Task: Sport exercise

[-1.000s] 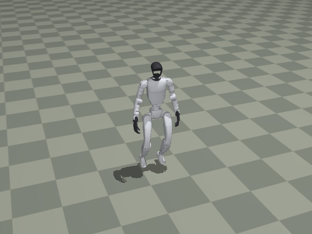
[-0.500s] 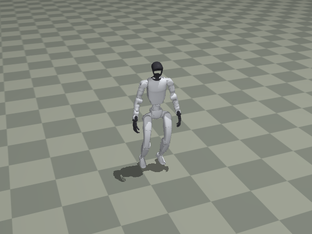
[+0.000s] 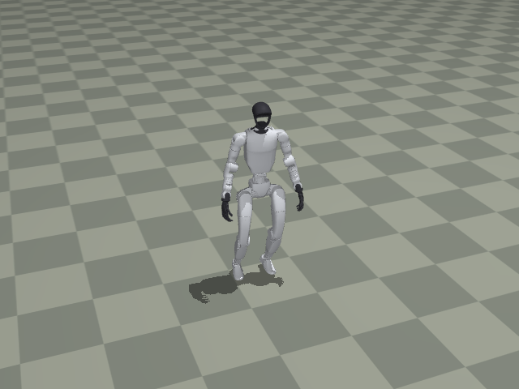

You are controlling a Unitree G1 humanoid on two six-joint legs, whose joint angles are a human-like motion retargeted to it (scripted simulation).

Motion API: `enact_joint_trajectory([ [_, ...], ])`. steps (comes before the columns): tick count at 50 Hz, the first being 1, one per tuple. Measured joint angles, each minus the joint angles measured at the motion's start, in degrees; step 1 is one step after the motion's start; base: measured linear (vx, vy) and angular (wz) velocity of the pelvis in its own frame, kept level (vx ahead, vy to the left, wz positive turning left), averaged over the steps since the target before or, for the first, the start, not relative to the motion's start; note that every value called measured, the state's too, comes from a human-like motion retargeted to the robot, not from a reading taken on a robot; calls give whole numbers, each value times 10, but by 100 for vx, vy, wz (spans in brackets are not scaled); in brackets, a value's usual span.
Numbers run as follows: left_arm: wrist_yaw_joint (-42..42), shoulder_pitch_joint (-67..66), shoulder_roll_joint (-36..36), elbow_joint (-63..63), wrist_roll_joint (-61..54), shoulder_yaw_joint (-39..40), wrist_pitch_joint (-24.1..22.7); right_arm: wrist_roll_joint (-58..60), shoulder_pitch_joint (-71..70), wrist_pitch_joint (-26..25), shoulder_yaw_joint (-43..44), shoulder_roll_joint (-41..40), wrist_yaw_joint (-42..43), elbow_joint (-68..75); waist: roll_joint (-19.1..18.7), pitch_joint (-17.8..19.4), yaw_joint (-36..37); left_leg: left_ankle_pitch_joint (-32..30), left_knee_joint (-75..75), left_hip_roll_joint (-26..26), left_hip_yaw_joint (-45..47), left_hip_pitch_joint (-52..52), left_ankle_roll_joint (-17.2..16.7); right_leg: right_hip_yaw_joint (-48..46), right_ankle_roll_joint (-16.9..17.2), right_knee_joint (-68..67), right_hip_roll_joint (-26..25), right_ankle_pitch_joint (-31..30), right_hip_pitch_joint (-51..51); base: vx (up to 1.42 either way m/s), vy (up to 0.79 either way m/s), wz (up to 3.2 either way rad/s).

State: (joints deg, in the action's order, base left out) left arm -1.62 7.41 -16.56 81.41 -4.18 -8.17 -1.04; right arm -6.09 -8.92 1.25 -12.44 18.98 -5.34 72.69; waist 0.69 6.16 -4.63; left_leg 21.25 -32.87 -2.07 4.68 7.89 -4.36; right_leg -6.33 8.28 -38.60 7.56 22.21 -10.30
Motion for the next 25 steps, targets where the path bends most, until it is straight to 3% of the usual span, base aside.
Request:
enact_joint_trajectory([
  [25, 2, -1, 8, 8, -1, 15, 7, 0, -1, -2, -3, -2, 7, 8, 5, 7, 3, -2, 12, -5, -2, -25, 10, 7, -1, 8, 0, 1, 23, 0, 0, 0],
])
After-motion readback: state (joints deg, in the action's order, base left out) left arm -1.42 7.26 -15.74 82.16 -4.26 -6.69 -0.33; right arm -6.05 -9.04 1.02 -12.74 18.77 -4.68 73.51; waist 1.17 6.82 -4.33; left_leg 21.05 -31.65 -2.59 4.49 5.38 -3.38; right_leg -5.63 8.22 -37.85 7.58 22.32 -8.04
